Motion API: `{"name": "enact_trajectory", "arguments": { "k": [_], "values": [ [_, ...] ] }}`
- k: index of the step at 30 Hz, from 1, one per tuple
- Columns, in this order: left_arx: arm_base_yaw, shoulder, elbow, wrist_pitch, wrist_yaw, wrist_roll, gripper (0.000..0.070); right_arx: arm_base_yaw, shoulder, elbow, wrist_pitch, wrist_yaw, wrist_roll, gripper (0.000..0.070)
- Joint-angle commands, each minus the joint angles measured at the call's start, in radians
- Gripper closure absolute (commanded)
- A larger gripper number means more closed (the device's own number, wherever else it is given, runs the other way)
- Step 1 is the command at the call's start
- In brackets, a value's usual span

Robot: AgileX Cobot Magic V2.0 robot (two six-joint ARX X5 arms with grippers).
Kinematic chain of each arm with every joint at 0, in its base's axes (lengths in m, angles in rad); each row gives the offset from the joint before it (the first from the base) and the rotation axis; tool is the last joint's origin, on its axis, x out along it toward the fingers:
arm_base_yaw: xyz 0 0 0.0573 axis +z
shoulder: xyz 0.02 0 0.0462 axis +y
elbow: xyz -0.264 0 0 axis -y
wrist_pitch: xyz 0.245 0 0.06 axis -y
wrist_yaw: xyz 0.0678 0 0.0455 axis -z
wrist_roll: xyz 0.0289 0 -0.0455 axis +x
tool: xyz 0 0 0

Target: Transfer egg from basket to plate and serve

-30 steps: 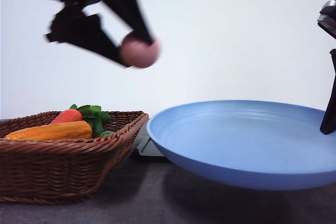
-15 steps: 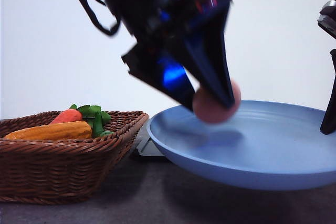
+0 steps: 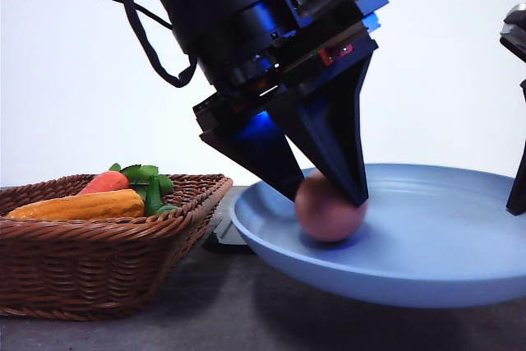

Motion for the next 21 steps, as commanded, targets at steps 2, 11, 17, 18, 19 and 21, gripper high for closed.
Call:
{"name": "enact_trajectory", "arguments": {
  "k": [2,11,17,18,19,21],
  "values": [
    [-0.011,0.0,0.017,-0.003,-0.002,-0.004,0.0324,0.003,0.005,0.007,0.006,-0.031,0.021,0.07],
    [0.038,-0.139,0.018,-0.061,-0.019,-0.003,0.0324,-0.063,0.11,0.044,0.019,-0.051,0.014,0.07],
    [0.066,-0.304,0.018,-0.118,-0.049,-0.003,0.0324,-0.118,0.269,0.165,0.024,-0.048,-0.024,0.07],
    [0.069,-0.334,0.018,-0.127,-0.058,-0.003,0.0324,-0.125,0.301,0.193,0.028,-0.048,-0.028,0.07],
    [0.072,-0.362,0.018,-0.135,-0.067,-0.003,0.0324,-0.131,0.332,0.221,0.031,-0.048,-0.03,0.07],
    [0.074,-0.419,0.018,-0.153,-0.088,-0.004,0.0324,-0.138,0.397,0.281,0.037,-0.05,-0.031,0.07]
  ]
}}
